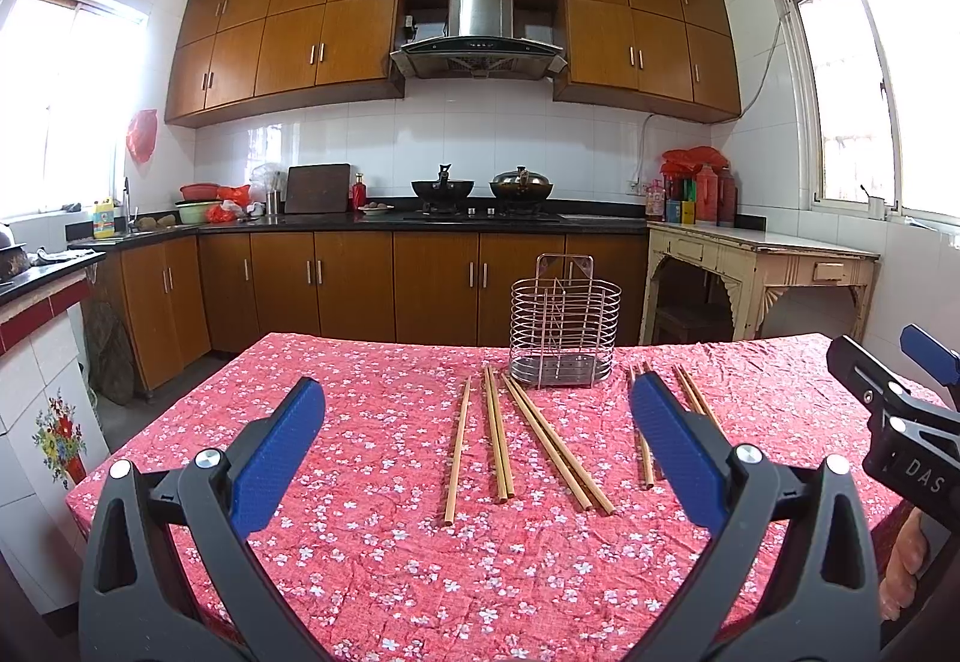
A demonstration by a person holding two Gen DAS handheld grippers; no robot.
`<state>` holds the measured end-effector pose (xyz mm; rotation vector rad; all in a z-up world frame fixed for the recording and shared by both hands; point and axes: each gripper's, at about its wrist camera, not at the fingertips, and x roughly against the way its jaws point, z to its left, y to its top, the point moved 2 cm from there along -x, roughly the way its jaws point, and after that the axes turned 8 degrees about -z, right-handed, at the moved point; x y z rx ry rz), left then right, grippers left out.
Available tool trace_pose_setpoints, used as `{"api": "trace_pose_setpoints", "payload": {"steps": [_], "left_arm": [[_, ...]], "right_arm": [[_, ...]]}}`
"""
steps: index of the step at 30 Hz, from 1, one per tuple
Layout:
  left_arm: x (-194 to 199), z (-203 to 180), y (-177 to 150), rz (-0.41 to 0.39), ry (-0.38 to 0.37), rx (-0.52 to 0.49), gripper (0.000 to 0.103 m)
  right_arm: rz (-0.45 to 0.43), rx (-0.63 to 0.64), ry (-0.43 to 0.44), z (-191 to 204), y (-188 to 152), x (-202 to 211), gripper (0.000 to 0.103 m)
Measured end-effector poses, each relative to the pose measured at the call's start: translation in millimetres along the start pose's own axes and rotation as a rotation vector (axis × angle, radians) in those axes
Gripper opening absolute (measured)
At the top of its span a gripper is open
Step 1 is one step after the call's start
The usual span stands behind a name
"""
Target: Organize utensils
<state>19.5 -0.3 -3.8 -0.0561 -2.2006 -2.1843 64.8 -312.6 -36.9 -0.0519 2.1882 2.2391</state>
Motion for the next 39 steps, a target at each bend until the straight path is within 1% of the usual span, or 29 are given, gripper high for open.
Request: {"api": "trace_pose_setpoints", "payload": {"steps": [26, 39], "left_arm": [[2.3, 3.8, -3.0, 0.001, -0.001, 0.003, 0.101], [1.4, -0.3, -1.8, 0.002, -0.003, 0.003, 0.101]], "right_arm": [[0.002, -0.004, 0.0, -0.8, 0.7, -0.4, 0.099], [0.002, -0.006, 0.001, -1.8, -4.1, -0.9, 0.099]]}}
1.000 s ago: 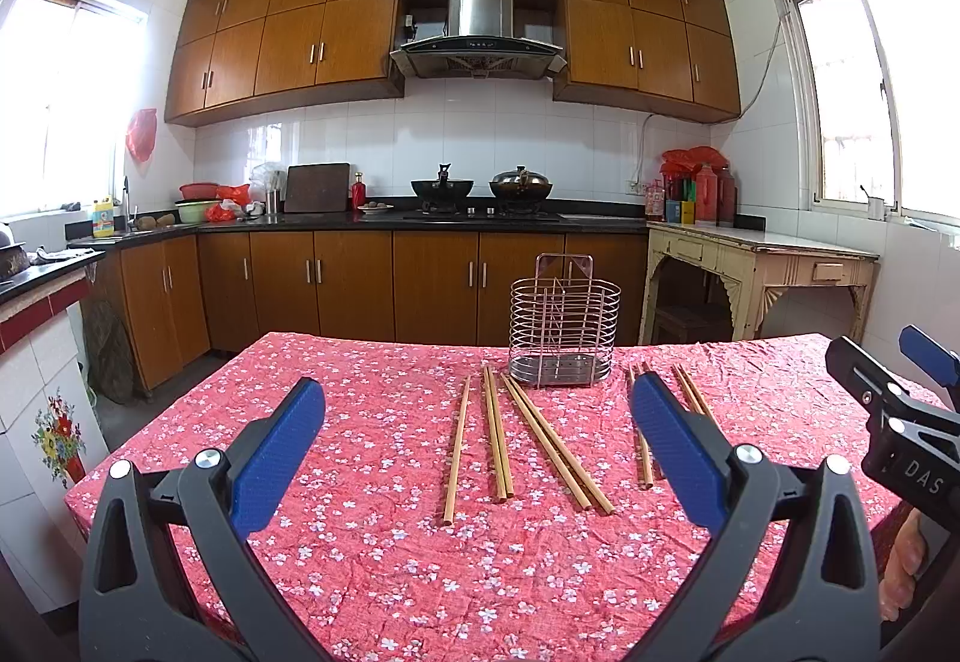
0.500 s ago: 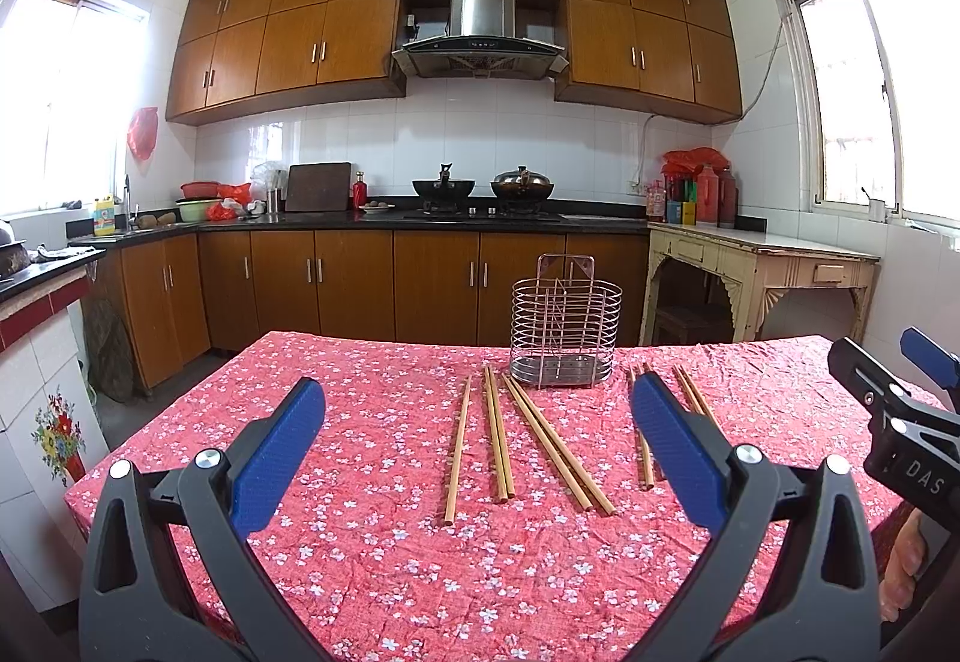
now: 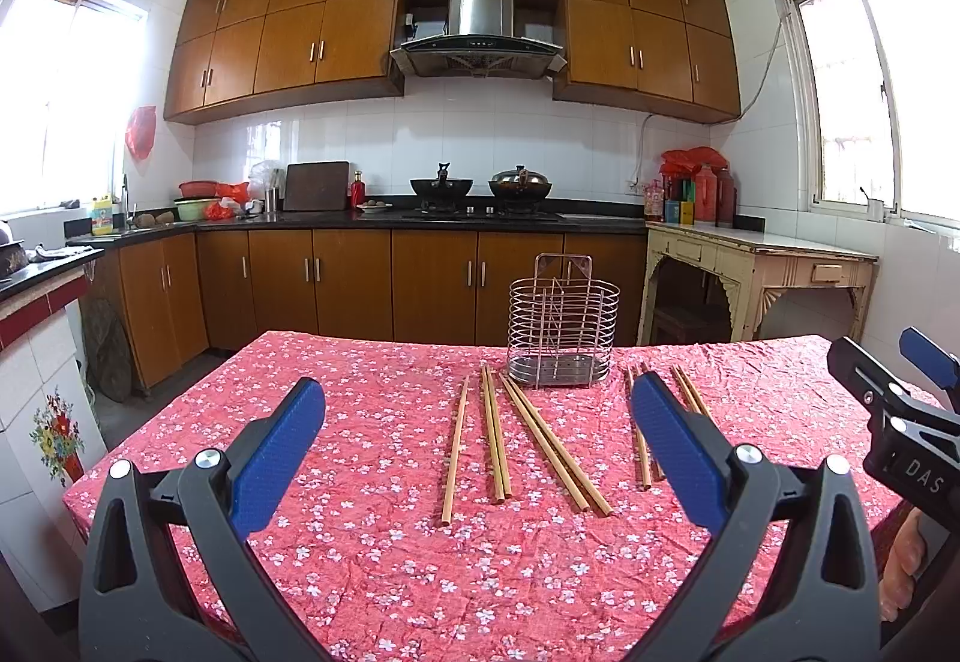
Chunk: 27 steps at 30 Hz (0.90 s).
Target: Organize utensils
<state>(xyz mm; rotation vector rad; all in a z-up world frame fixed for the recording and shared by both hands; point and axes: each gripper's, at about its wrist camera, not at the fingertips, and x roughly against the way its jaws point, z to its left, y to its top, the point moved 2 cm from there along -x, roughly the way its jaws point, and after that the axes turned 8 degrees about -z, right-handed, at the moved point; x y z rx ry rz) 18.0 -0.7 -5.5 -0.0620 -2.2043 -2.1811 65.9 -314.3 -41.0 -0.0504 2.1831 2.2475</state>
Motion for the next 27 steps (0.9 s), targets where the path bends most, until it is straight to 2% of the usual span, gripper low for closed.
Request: {"api": "trace_pose_setpoints", "payload": {"steps": [10, 15, 19, 23, 24, 26, 27], "left_arm": [[-3, -2, -4, 0.002, -0.001, 0.002, 0.101], [-12, -1, -9, 0.027, 0.009, 0.004, 0.101], [-30, 4, -20, 0.093, 0.048, -0.002, 0.101], [-56, 14, -33, 0.197, 0.084, -0.006, 0.101], [-64, 18, -37, 0.224, 0.09, -0.009, 0.101], [-77, 24, -43, 0.271, 0.107, -0.011, 0.101], [-84, 28, -47, 0.296, 0.115, -0.01, 0.101]], "right_arm": [[0.004, -0.005, 0.001, -1, -4, -2, 0.099], [0.037, -0.012, -0.009, -3, -12, -14, 0.099], [0.131, -0.03, -0.037, -11, -26, -39, 0.099], [0.283, -0.06, -0.05, -22, -46, -77, 0.098], [0.31, -0.068, -0.048, -25, -51, -85, 0.096], [0.393, -0.079, -0.068, -32, -65, -108, 0.082], [0.425, -0.08, -0.076, -37, -72, -117, 0.078]]}}
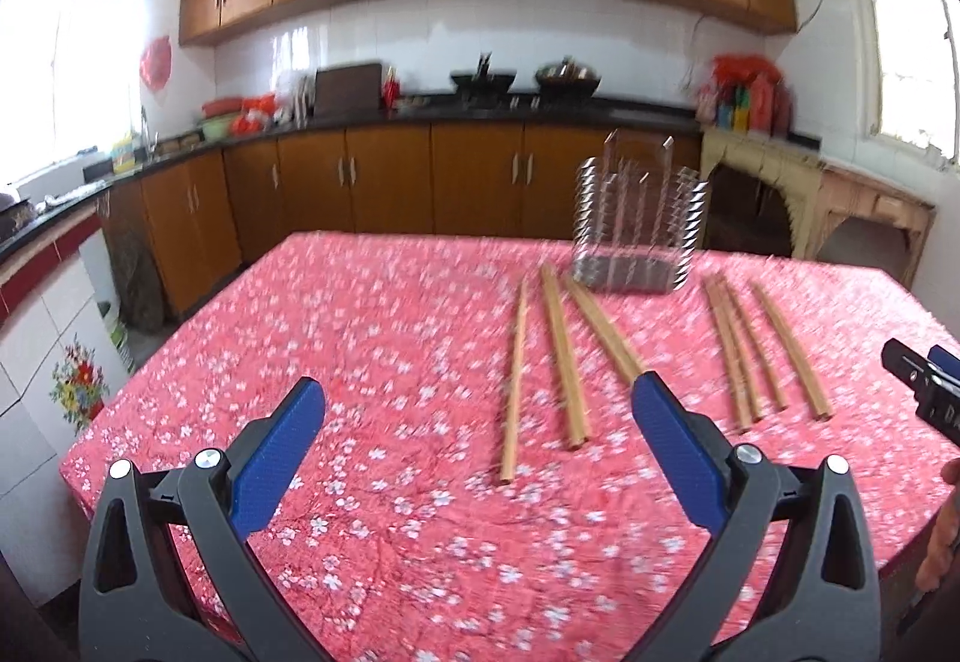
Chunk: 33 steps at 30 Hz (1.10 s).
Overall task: Organize utensils
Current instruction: 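Lower the right tool onto a wooden chopstick and close it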
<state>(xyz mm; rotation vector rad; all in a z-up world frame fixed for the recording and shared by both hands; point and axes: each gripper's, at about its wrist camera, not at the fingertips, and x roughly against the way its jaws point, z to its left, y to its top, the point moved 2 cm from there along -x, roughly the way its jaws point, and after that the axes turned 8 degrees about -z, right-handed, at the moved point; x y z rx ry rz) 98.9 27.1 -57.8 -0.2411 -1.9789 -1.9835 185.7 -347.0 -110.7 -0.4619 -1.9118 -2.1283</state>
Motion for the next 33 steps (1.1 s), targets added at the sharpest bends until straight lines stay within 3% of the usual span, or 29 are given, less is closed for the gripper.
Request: {"api": "trace_pose_setpoints", "payload": {"steps": [2, 5, 8, 20, 23, 33], "left_arm": [[-11, 5, -4, 0.038, 0.009, 0.003, 0.1], [-24, 10, -10, 0.084, 0.008, 0.009, 0.096], [-32, 10, -13, 0.116, 0.004, 0.008, 0.093], [-55, 11, -18, 0.18, 0.002, 0.006, 0.086], [-61, 12, -17, 0.198, -0.006, 0.011, 0.081], [-87, 11, -18, 0.286, -0.028, -0.022, 0.055]], "right_arm": [[0.094, -0.032, -0.003, -7, -7, -28, 0.061], [0.196, -0.075, -0.015, -16, -16, -60, 0.044], [0.24, -0.071, -0.034, -17, -19, -79, 0.037], [0.333, -0.019, -0.073, -15, -23, -123, 0.016], [0.331, -0.008, -0.084, -16, -21, -128, 0.008], [0.333, -0.165, -0.208, -83, -6, -149, 0.007]]}}
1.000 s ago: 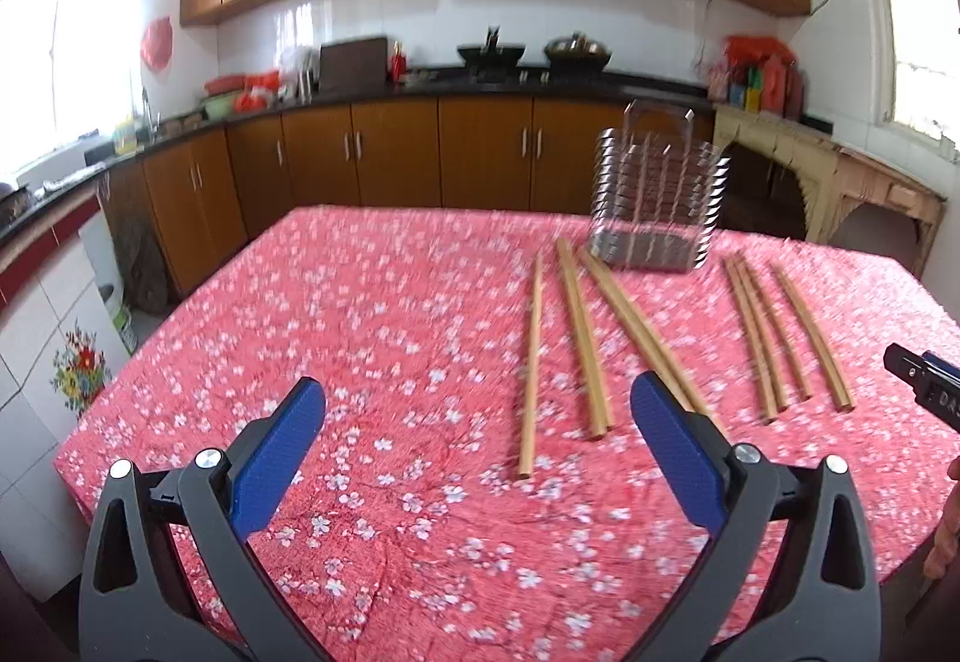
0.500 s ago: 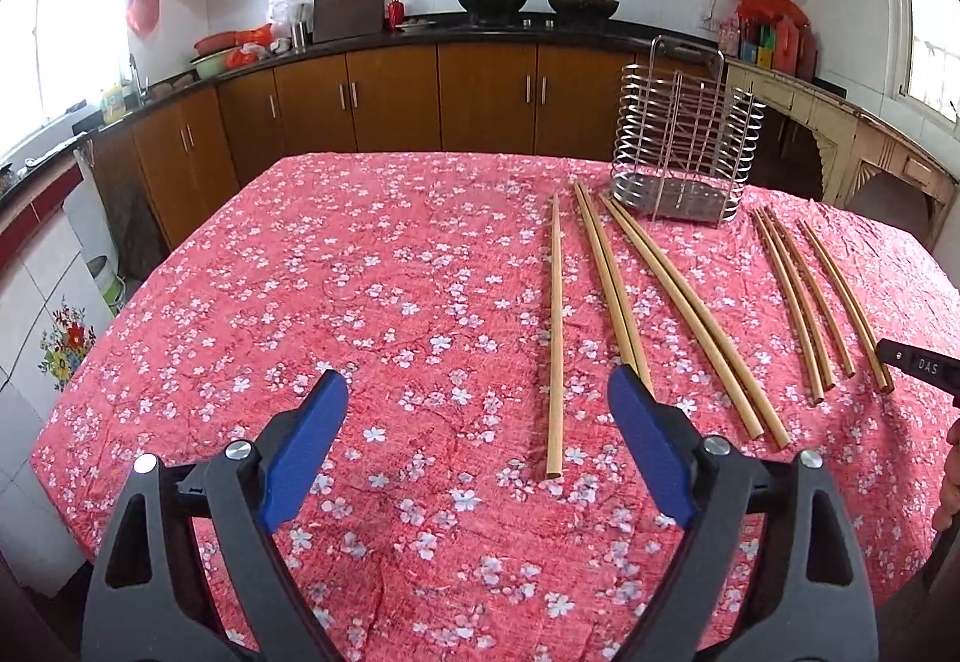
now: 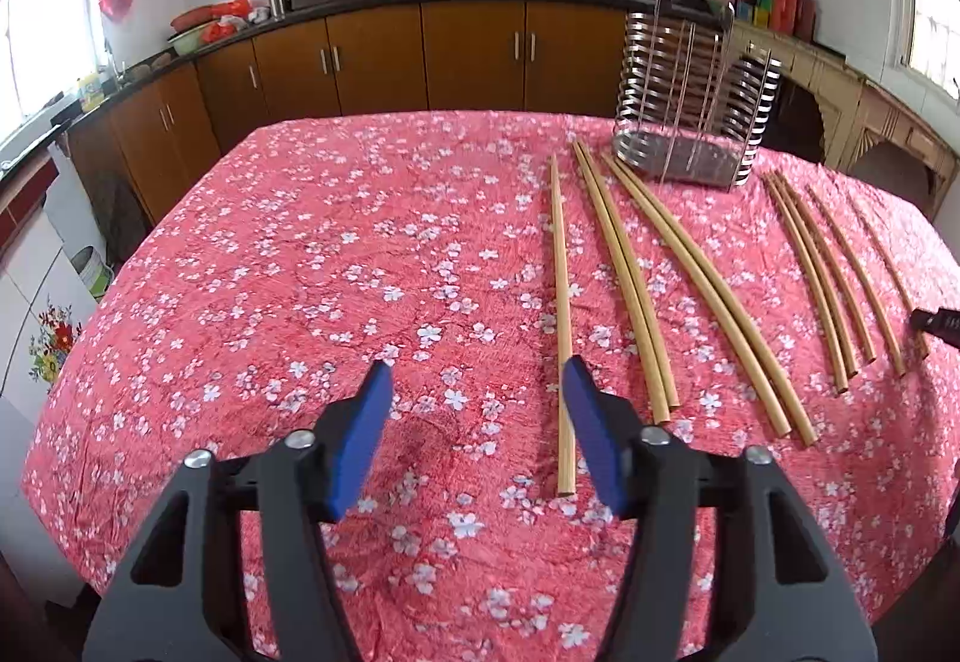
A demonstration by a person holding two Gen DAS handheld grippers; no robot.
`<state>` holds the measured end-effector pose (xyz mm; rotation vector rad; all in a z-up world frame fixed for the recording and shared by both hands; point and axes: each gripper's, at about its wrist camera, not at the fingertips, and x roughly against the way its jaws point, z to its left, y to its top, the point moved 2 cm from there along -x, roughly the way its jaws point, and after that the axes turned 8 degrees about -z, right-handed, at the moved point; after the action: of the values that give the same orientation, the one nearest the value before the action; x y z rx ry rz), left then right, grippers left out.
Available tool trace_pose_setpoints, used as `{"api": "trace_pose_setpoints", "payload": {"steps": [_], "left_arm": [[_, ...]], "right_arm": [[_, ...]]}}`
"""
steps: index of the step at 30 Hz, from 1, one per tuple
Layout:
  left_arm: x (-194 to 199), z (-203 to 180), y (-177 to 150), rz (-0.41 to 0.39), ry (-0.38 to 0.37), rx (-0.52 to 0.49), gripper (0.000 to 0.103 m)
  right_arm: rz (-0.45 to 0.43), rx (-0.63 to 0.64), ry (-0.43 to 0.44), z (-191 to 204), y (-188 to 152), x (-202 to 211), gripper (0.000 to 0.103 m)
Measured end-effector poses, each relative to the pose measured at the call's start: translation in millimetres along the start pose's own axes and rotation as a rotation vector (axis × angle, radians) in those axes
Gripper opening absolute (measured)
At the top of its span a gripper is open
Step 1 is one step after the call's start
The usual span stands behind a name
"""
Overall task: Organize utensils
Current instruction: 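Lower the right tool onto a wooden chopstick and close it, then close the left tool on a wooden chopstick while the right tool holds its chopstick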
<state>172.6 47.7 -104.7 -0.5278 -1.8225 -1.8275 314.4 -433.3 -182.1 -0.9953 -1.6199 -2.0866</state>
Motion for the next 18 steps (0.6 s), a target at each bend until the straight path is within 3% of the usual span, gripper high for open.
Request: {"api": "trace_pose_setpoints", "payload": {"steps": [4, 9, 12, 18], "left_arm": [[-8, -9, 4, 0.033, -0.06, -0.011, 0.054], [-28, -26, 9, 0.086, -0.07, -0.074, 0.054], [-41, -31, 5, 0.142, -0.069, -0.091, 0.047], [-38, -33, 2, 0.148, -0.078, -0.054, 0.039]], "right_arm": [[-0.021, 0.031, -0.012, -2, -3, 2, 0.008], [-0.033, 0.037, -0.015, -2, -4, 2, 0.008], [-0.04, 0.04, -0.016, -3, -4, 2, 0.008], [-0.041, 0.04, -0.02, 0, -5, 3, 0.008]]}}
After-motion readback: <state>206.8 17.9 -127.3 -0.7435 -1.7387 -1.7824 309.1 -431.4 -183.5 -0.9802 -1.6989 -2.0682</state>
